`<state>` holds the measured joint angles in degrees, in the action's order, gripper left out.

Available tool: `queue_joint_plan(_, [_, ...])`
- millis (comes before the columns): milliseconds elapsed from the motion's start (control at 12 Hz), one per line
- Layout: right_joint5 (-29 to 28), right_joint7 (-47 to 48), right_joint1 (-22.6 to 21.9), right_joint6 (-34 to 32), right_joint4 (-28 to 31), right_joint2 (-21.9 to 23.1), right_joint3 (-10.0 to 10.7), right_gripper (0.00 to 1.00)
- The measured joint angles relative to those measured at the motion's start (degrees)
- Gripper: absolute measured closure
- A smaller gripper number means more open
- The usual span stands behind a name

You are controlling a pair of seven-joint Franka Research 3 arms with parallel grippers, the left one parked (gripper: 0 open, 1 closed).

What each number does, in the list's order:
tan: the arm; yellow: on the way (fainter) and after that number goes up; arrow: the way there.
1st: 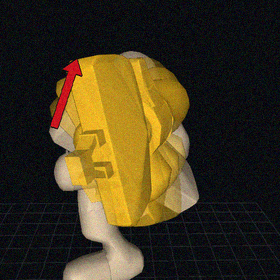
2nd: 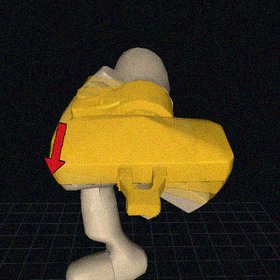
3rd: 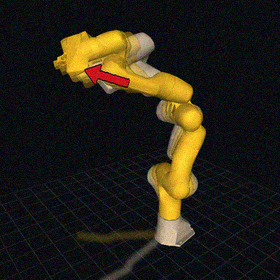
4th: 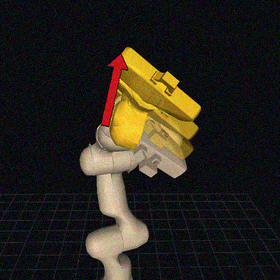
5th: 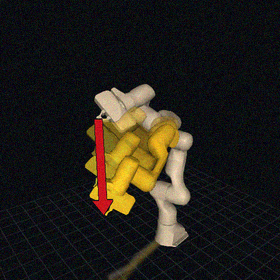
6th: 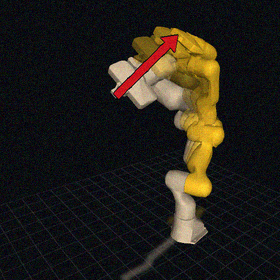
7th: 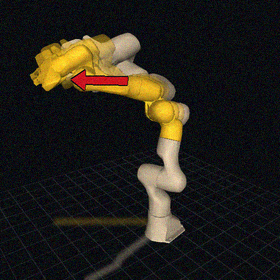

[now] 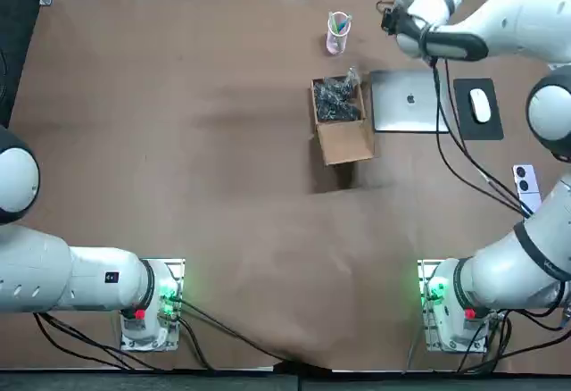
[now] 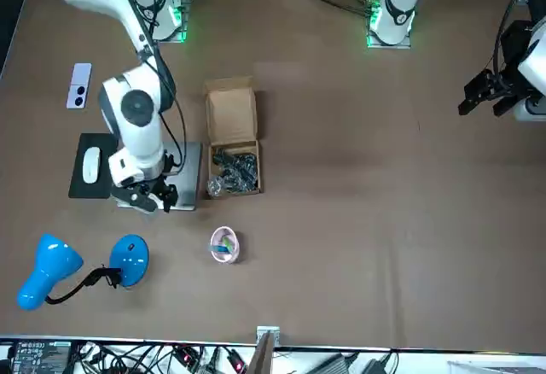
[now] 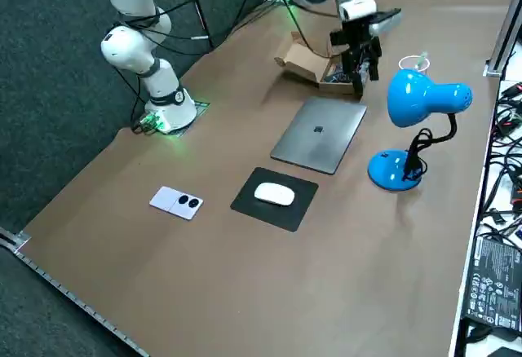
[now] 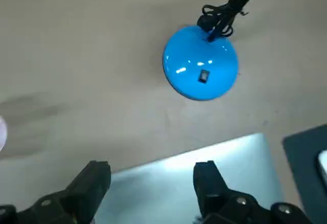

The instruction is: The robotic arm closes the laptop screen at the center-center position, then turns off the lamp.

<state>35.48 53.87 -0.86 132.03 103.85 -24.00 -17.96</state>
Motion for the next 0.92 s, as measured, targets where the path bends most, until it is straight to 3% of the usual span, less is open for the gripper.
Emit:
queue_joint_plan(333, [-14.8, -14.4, 0.2, -10.9, -2.0, 6.6, 0.0, 0.00])
queue_joint_plan(417, [-18.1, -17.8, 0.3, -14.9, -3.2, 8.1, 0.0, 0.00])
queue_joint_plan(500, [-23.0, -24.3, 0.8, -23.0, -6.4, 10.6, 0.0, 0.00])
queue_joint_plan(917, [-30.7, -38.5, 6.0, -38.9, -11.7, 16.7, 0.0, 0.00])
